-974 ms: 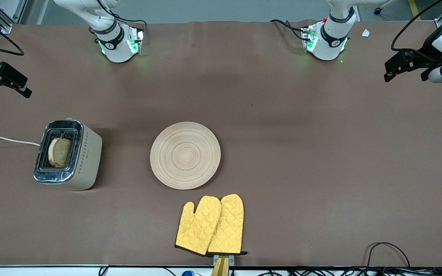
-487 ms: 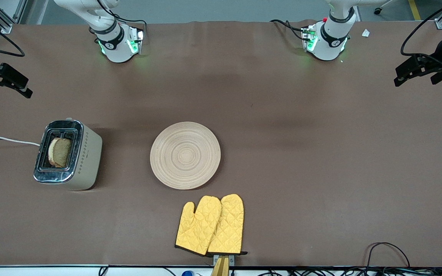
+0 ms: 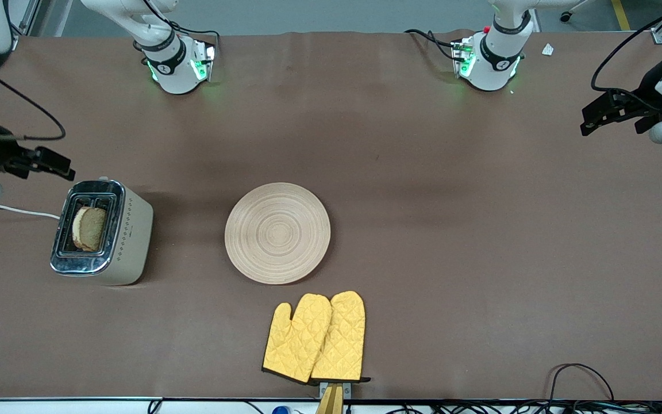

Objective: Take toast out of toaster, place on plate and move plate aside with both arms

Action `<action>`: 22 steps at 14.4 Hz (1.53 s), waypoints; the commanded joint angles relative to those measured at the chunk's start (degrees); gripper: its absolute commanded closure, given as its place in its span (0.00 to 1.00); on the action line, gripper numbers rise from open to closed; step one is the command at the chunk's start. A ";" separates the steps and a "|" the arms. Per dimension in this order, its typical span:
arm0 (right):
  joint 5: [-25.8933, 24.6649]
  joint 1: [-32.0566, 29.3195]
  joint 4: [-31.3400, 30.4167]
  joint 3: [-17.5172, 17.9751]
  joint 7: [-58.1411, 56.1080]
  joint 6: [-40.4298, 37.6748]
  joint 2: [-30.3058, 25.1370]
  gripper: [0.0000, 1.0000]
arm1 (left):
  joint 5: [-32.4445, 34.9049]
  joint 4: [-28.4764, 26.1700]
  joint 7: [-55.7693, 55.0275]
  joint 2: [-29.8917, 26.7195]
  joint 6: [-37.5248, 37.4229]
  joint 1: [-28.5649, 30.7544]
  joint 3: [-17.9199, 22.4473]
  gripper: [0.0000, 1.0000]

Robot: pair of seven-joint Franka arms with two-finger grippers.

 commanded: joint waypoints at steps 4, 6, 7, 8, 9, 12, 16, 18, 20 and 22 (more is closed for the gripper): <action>-1.14 -3.61 0.06 0.59 -5.07 7.20 9.82 0.00 | 0.38 1.74 -0.38 -0.17 -1.15 0.19 -1.23 0.00; -1.14 -3.53 0.06 0.59 -5.07 8.70 11.94 0.00 | 0.91 1.74 -0.38 -0.34 -1.15 0.37 -1.23 0.00; -1.14 -3.79 -0.02 0.68 -5.07 9.40 12.91 0.00 | 0.91 1.74 -0.38 -0.34 -1.24 0.55 -1.23 0.00; -1.14 -3.71 -0.37 0.59 -5.16 10.19 13.61 0.00 | 0.91 1.74 -0.38 -0.43 -1.24 0.55 -1.15 0.00; -1.14 -3.88 -0.55 0.59 -5.34 11.07 14.23 0.03 | 0.82 1.74 -0.38 -0.43 -1.24 0.63 -1.06 0.00; -1.14 -4.49 -1.16 0.59 -7.01 11.61 14.85 0.23 | 0.91 1.65 -0.72 -0.17 -1.24 -0.06 -1.32 0.00; -1.23 -4.76 -1.52 0.59 -7.18 11.61 15.46 0.56 | 0.91 1.56 -2.22 -0.25 -1.41 0.20 -2.38 0.00; -1.23 -4.67 -1.43 0.59 -7.27 11.52 15.46 0.67 | 0.82 1.47 -2.31 -0.25 -1.67 0.11 -2.46 0.00; -1.57 -4.50 -1.26 0.59 -7.27 11.34 15.38 0.78 | 0.82 1.56 -2.31 -0.25 -1.68 0.11 -2.90 0.00; -1.58 -4.32 -0.82 0.59 -7.19 11.17 15.29 0.88 | 0.73 1.56 -2.22 -0.34 -1.68 0.28 -2.90 0.00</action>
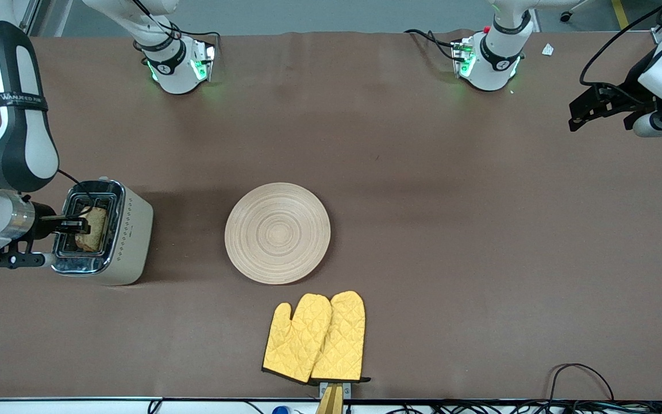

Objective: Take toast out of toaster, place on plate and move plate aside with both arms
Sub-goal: 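Grasp the toast with the right gripper and lift it out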

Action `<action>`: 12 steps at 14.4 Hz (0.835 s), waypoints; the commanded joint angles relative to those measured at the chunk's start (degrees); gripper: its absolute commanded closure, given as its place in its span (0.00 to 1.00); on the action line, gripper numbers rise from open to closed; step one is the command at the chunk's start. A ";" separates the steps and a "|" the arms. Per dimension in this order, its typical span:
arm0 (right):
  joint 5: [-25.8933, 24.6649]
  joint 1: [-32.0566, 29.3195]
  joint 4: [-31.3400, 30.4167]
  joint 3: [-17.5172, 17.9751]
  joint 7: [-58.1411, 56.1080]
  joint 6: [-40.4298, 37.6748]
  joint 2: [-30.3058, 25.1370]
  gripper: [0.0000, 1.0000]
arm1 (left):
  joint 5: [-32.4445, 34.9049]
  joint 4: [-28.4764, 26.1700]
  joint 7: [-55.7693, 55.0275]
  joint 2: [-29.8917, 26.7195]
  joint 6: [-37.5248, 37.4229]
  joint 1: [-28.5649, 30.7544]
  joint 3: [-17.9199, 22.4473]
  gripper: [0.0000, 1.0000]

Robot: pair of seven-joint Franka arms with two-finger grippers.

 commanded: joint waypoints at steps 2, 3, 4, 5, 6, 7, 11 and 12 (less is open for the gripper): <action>-0.90 -0.47 0.13 0.68 -0.39 -0.69 -1.47 0.94 | 0.64 0.81 -0.39 -0.21 -0.95 0.74 -0.55 0.00; -0.90 -0.29 1.26 0.77 -0.22 -1.92 -2.17 0.96 | 0.72 0.89 -0.30 -0.30 -0.95 0.83 -0.29 0.00; -0.90 -0.20 3.01 0.85 -0.13 -4.28 -3.05 0.96 | 0.72 0.90 -0.39 -0.47 -0.95 0.83 -0.02 0.00; -0.90 -0.12 5.03 0.94 -0.04 -7.17 -3.58 0.97 | 0.72 0.81 -0.39 -0.82 -0.95 0.83 -0.02 0.00; -0.81 0.06 7.57 1.12 -0.21 -10.25 -4.10 0.97 | 0.81 0.81 -0.39 -1.00 -0.86 0.83 -0.02 0.00; -0.81 0.50 9.69 1.12 -0.04 -12.71 -4.28 0.97 | 0.81 0.81 -0.39 -1.00 -0.86 0.83 0.07 0.00; -0.02 5.23 15.59 1.29 3.37 -20.73 -4.37 0.97 | 1.69 0.81 -0.21 -1.44 -0.95 0.83 0.07 0.00; 0.07 7.42 15.68 1.29 6.69 -20.91 -4.37 0.97 | 1.69 0.89 0.22 -1.44 -0.95 0.92 0.07 0.00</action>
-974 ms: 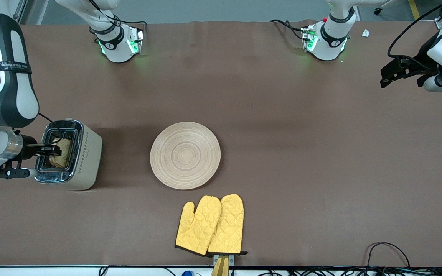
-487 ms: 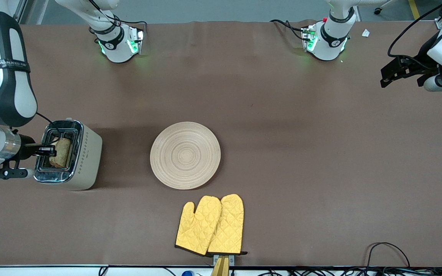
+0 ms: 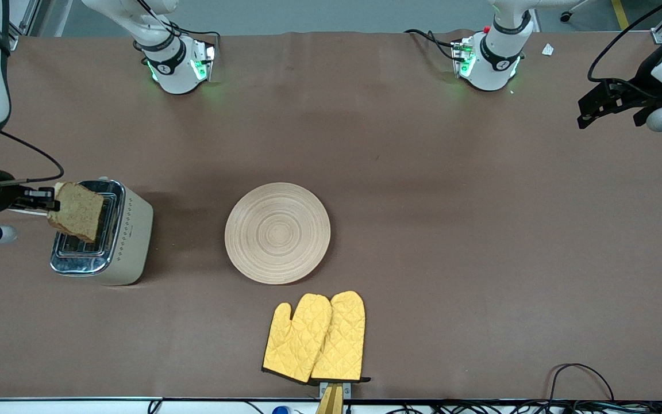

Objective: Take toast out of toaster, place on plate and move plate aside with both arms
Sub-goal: 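Grasp the toast with the right gripper and lift it out, then carry the toast with the right gripper over the wooden plate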

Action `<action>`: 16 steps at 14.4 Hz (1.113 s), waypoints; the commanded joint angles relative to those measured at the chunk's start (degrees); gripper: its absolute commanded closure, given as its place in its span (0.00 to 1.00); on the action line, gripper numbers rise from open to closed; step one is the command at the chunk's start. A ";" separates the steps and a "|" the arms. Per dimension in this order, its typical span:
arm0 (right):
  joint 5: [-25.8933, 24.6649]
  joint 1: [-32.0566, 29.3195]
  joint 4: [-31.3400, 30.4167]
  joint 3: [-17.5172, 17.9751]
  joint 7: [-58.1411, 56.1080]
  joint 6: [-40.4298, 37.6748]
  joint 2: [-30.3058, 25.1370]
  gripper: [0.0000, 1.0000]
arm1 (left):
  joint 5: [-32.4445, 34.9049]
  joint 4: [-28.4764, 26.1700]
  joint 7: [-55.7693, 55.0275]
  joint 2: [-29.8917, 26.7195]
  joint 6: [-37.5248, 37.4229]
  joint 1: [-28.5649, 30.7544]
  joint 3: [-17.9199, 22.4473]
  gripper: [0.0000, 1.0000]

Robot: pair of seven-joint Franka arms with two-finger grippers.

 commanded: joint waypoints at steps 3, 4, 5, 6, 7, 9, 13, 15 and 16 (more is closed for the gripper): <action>0.67 9.97 0.93 0.01 12.68 -0.03 0.91 0.97 | 1.06 0.63 0.50 -0.64 -0.94 0.32 -0.05 0.00; 1.81 11.82 0.84 -0.08 15.13 1.02 1.09 0.97 | 1.06 0.71 0.59 -0.64 -0.94 0.32 -0.05 0.00; 3.73 12.88 0.76 -0.08 18.29 2.95 1.26 0.97 | 0.97 0.80 0.50 -0.81 -0.94 0.32 -0.14 0.00; 5.93 13.94 0.23 -0.08 21.46 5.40 1.70 0.97 | 0.97 0.80 -0.02 -1.25 -0.94 0.24 -0.14 0.00; 7.78 15.77 0.05 -0.08 23.66 6.82 3.18 0.97 | 0.97 0.63 -0.20 -1.16 -0.94 0.15 -0.23 0.00; 11.03 18.33 -0.47 -0.08 25.78 10.24 5.82 0.96 | 0.97 0.63 -0.20 -0.99 -0.94 0.15 -0.23 0.00; 19.81 21.59 -8.01 -0.08 27.64 23.94 7.94 0.96 | 1.06 0.63 0.24 -0.99 -0.94 0.24 -0.14 0.00; 24.30 21.77 -11.27 0.01 27.47 29.84 8.82 0.96 | 0.97 0.54 0.24 -0.99 -0.94 0.76 -0.05 0.00; 26.23 21.86 -11.81 0.01 27.29 31.08 9.61 0.96 | 0.97 0.54 0.41 -0.99 -0.94 1.11 -0.05 0.00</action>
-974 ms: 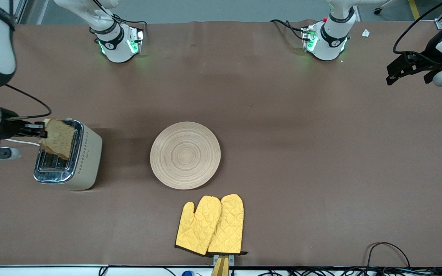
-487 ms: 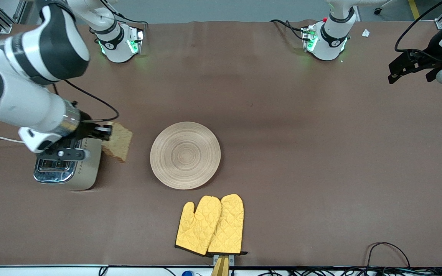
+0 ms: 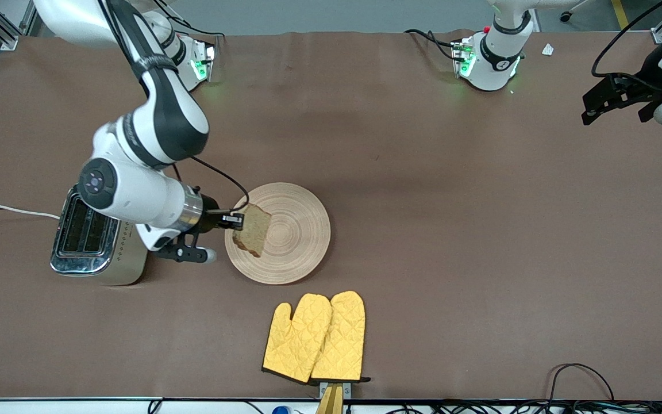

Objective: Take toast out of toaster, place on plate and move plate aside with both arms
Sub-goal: 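Carry the toast with the right gripper over the wooden plate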

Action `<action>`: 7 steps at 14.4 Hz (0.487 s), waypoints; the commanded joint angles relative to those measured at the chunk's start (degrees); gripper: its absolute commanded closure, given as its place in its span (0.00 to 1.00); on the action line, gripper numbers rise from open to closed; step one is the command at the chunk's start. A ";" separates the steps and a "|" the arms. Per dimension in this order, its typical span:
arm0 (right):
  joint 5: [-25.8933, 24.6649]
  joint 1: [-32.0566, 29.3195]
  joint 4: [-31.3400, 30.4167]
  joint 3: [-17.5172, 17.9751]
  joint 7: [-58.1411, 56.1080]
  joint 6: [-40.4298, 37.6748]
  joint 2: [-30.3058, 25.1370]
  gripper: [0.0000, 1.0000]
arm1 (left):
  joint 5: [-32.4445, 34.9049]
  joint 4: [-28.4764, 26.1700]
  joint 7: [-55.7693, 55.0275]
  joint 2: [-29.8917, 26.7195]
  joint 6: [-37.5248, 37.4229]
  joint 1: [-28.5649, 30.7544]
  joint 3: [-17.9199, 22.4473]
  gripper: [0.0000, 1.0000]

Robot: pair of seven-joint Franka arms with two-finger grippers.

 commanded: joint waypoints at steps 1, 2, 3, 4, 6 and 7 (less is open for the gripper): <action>5.75 0.36 -3.01 -0.48 0.35 3.52 0.07 0.96 | 0.93 0.36 0.48 -0.38 -0.94 0.82 -0.11 0.00; 7.60 0.80 -3.01 -0.48 -0.17 3.87 0.95 0.96 | 0.93 0.36 0.57 -0.38 -1.11 0.91 -0.11 0.00; 9.27 0.89 -3.01 -0.48 -0.27 3.96 2.00 0.95 | 0.93 0.36 0.66 -0.38 -1.29 0.91 -0.11 0.00; 10.41 0.89 -3.01 -0.48 -0.44 4.14 2.97 0.93 | 0.93 0.27 0.66 -0.29 -1.29 1.08 -0.11 0.00; 12.87 1.33 -3.09 -0.39 -0.44 4.84 4.20 0.91 | 0.93 0.01 0.57 -0.29 -1.38 1.26 -0.11 0.00; 14.11 1.86 -3.79 -0.39 -0.44 5.54 4.21 0.91 | 0.85 0.01 0.92 -0.12 -1.38 1.26 -0.11 0.00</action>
